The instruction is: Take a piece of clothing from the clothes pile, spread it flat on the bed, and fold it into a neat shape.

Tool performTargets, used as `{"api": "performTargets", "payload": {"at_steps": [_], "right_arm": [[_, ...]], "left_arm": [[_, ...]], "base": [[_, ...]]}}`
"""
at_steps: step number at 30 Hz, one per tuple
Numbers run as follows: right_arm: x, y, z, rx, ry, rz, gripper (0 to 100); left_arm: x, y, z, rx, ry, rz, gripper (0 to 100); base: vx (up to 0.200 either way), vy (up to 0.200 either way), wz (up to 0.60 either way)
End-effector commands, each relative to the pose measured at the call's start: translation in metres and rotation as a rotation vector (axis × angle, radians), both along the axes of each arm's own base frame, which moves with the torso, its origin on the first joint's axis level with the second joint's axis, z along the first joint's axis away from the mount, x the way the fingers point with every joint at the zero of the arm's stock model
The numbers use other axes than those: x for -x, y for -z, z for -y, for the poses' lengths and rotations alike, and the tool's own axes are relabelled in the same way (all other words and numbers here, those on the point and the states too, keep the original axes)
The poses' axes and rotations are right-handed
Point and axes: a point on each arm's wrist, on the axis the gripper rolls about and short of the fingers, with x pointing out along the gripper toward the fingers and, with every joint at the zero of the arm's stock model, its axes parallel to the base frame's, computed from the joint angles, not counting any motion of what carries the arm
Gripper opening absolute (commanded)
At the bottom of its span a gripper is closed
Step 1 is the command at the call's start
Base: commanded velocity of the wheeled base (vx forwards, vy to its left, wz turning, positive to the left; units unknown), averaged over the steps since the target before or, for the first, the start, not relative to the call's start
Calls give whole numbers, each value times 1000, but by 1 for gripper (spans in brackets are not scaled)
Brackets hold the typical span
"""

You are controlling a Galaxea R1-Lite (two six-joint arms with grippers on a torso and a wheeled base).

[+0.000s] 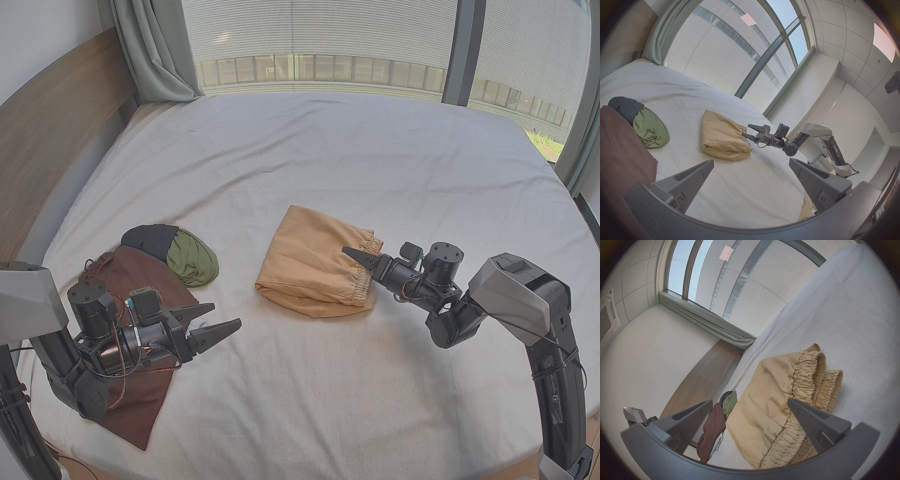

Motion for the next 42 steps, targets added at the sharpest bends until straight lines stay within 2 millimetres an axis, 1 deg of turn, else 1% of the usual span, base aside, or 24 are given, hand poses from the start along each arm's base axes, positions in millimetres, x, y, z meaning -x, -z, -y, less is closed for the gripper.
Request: {"api": "performTargets", "payload": {"at_steps": [1, 5, 8, 11, 16, 17, 18, 19, 22, 23, 24, 25, 27, 28, 29, 30, 32, 33, 34, 37, 39, 40, 41, 42], "right_arm": [[1, -4, -1, -2, 6, 15, 100], [6, -31, 1, -10, 21, 92, 100], [23, -67, 5, -23, 25, 143, 100], [44, -92, 12, -7, 30, 198, 100], [77, -116, 26, 48, 51, 272, 100], [78, -117, 27, 49, 53, 272, 100], [93, -126, 34, 88, 69, 313, 100], [100, -130, 38, 112, 84, 338, 100], [125, -139, 52, 199, 143, 409, 100], [127, -139, 53, 204, 145, 413, 100], [144, -142, 66, 284, 181, 457, 100], [154, -141, 74, 331, 199, 471, 100], [165, -141, 83, 382, 224, 489, 100], [182, -143, 95, 424, 268, 508, 100], [185, -144, 97, 428, 277, 512, 100], [207, -148, 105, 431, 306, 529, 100], [230, -150, 115, 445, 330, 528, 100], [239, -151, 118, 448, 337, 533, 100], [257, -153, 122, 453, 344, 542, 100], [293, -158, 127, 444, 351, 586, 100], [313, -163, 130, 437, 372, 627, 100], [315, -163, 130, 436, 373, 630, 100], [333, -166, 135, 436, 408, 674, 100], [333, -166, 135, 436, 408, 674, 100]], "left_arm": [[0, -1, 0, 1, 0, 2, 100], [1, -4, 0, 3, 2, 13, 100], [5, -11, 1, 17, 6, 23, 100], [11, -22, 3, 32, 29, 44, 100], [21, -31, 8, 49, 94, 60, 100], [22, -32, 8, 49, 95, 61, 100], [29, -35, 9, 47, 108, 72, 100], [34, -39, 9, 49, 119, 79, 100], [51, -53, 11, 61, 163, 123, 100], [52, -54, 11, 61, 164, 126, 100], [60, -63, 12, 71, 192, 160, 100], [65, -66, 14, 73, 208, 173, 100], [72, -69, 15, 75, 220, 189, 100], [82, -74, 15, 80, 236, 205, 100], [85, -75, 16, 81, 240, 210, 100], [99, -82, 17, 83, 262, 253, 100], [115, -88, 16, 82, 283, 301, 100], [120, -89, 15, 79, 279, 315, 100], [129, -90, 11, 75, 260, 343, 100], [148, -92, 2, 62, 192, 396, 100], [159, -93, -4, 67, 140, 419, 100], [159, -94, -5, 68, 135, 423, 100], [167, -100, -9, 82, 73, 457, 100], [167, -100, -9, 82, 73, 457, 100]], "base": [[0, 0, 0], [0, 0, 0], [0, 0, 0], [0, 0, 0], [0, 0, 0], [0, 0, 0], [0, 0, 0], [0, 0, 0], [0, 0, 0], [0, 0, 0], [0, 0, 0], [0, 0, 0], [0, 0, 0], [0, 0, 0], [0, 0, 0], [0, 0, 0], [0, 0, 0], [0, 0, 0], [0, 0, 0], [0, 0, 0], [0, 0, 0], [0, 0, 0], [0, 0, 0], [0, 0, 0]]}}
